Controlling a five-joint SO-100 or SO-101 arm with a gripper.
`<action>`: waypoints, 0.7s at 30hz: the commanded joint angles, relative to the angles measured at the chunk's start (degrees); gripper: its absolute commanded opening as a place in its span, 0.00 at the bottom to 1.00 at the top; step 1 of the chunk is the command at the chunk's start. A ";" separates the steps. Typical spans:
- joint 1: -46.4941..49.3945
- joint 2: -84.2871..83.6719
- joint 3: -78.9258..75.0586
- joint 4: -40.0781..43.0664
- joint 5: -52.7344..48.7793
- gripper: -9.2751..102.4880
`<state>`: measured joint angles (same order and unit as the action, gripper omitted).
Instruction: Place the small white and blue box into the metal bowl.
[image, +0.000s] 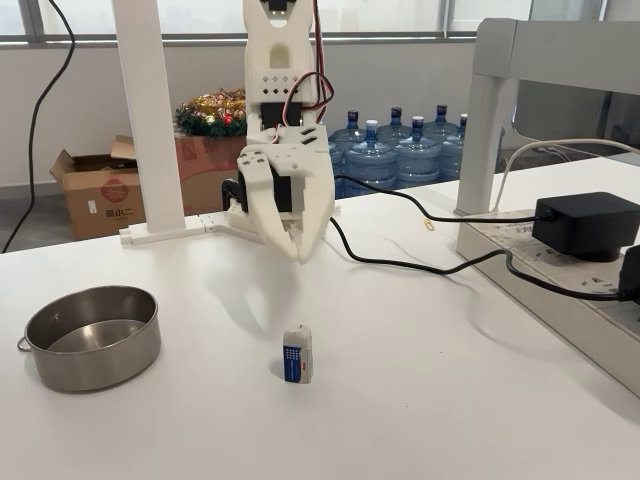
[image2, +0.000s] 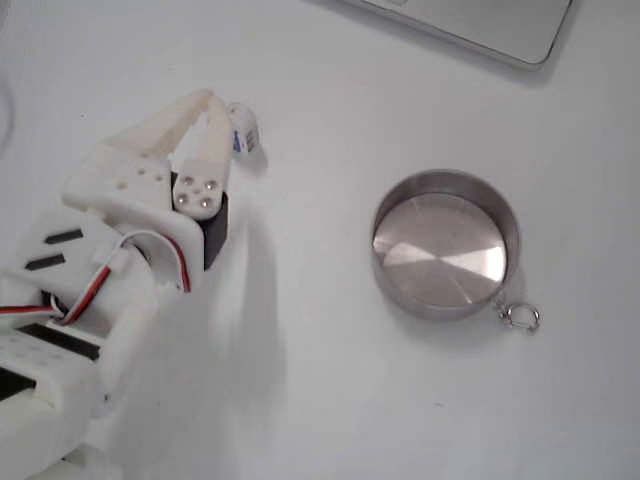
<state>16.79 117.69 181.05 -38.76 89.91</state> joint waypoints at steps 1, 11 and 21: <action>-0.09 -0.26 2.81 -1.14 0.26 0.06; -0.53 -8.96 -4.39 -1.14 0.62 0.06; -0.88 -10.90 -7.91 -1.14 1.05 0.22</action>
<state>16.52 107.05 174.64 -39.11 90.44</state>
